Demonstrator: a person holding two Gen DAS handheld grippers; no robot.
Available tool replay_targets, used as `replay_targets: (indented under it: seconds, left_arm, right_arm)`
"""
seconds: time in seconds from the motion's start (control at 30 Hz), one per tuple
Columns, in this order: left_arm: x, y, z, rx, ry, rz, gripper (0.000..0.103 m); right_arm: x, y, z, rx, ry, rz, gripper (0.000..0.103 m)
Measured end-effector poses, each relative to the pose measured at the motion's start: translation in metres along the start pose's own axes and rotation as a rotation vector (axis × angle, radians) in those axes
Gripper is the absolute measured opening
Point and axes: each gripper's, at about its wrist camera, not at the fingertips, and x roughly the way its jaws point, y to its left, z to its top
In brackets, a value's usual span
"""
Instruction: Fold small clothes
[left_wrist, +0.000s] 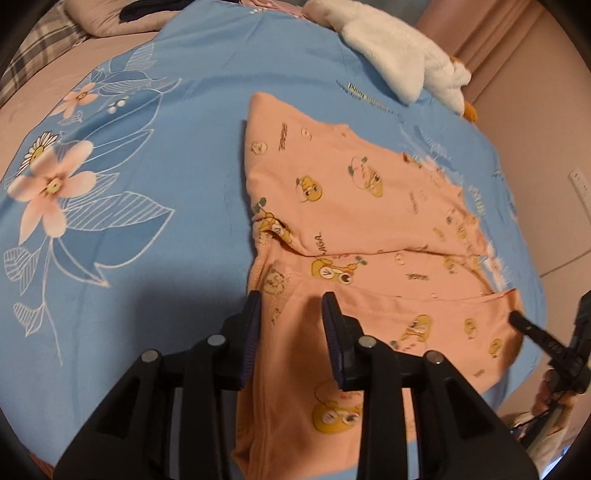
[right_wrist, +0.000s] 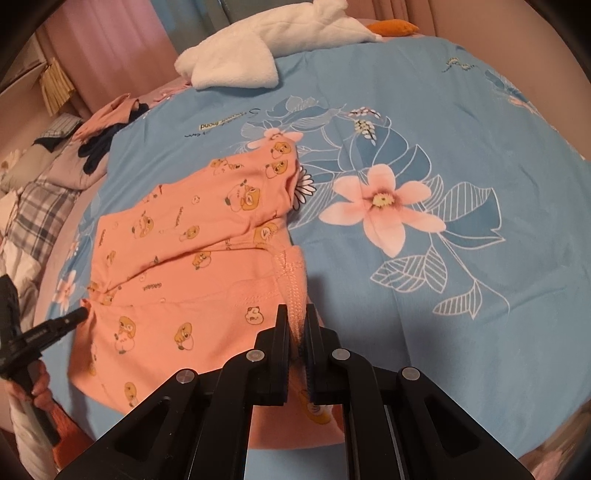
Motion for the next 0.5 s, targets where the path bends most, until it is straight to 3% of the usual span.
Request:
replay_targets:
  seconds: [0.03,0.07,0.27,0.4,0.5]
  left_arm:
    - [0.003,0.000,0.000,0.005,0.006,0.020,0.003]
    - [0.005,0.000,-0.001,0.008,0.009,0.033,0.002]
    - [-0.012,0.007,-0.004,-0.032,-0.031,0.046,0.002]
    - [-0.036,0.009,-0.005,-0.067,-0.057,-0.067,0.002]
    - [-0.057,0.007,-0.002,-0.079,-0.108,-0.093,0.002]
  right_arm:
    - [0.000,0.000,0.000,0.003,0.000,0.000,0.009]
    - [-0.001,0.000,0.000,0.003,-0.001,0.001,0.009]
    - [-0.009,0.002,0.000,0.001,-0.023,0.013,0.009]
    - [-0.024,0.009,0.003,-0.016,-0.056,0.046,0.009]
    - [-0.035,0.014,0.010,-0.025,-0.079,0.087,0.009]
